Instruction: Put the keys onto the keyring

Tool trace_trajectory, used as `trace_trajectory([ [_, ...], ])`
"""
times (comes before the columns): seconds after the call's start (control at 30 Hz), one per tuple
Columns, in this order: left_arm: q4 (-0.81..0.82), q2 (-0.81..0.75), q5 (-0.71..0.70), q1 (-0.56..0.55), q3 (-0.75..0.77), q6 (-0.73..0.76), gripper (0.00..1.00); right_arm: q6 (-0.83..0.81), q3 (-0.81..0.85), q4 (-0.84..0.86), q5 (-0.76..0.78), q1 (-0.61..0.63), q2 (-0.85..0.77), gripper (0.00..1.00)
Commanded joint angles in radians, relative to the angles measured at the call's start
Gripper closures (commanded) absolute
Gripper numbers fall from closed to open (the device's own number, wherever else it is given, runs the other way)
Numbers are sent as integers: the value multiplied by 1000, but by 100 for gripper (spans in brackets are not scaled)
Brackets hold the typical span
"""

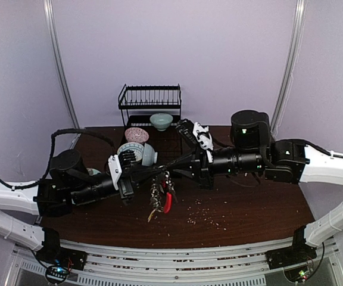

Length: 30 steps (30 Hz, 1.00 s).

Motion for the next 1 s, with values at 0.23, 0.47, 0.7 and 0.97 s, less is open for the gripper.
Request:
trace_trajectory([
  [0.23, 247, -61, 88, -5, -30, -6, 100, -25, 19, -33, -72, -5, 31, 100],
  [0.47, 269, -56, 115, -5, -18, -2, 100, -42, 33, -25, -193, -4, 57, 100],
  [0.7, 348, -54, 133, -5, -35, -15, 100, -26, 43, 0, -200, -3, 99, 93],
  [0.97, 307, -35, 135, -5, -1, -3, 100, 16, -11, 72, -161, -1, 76, 89],
])
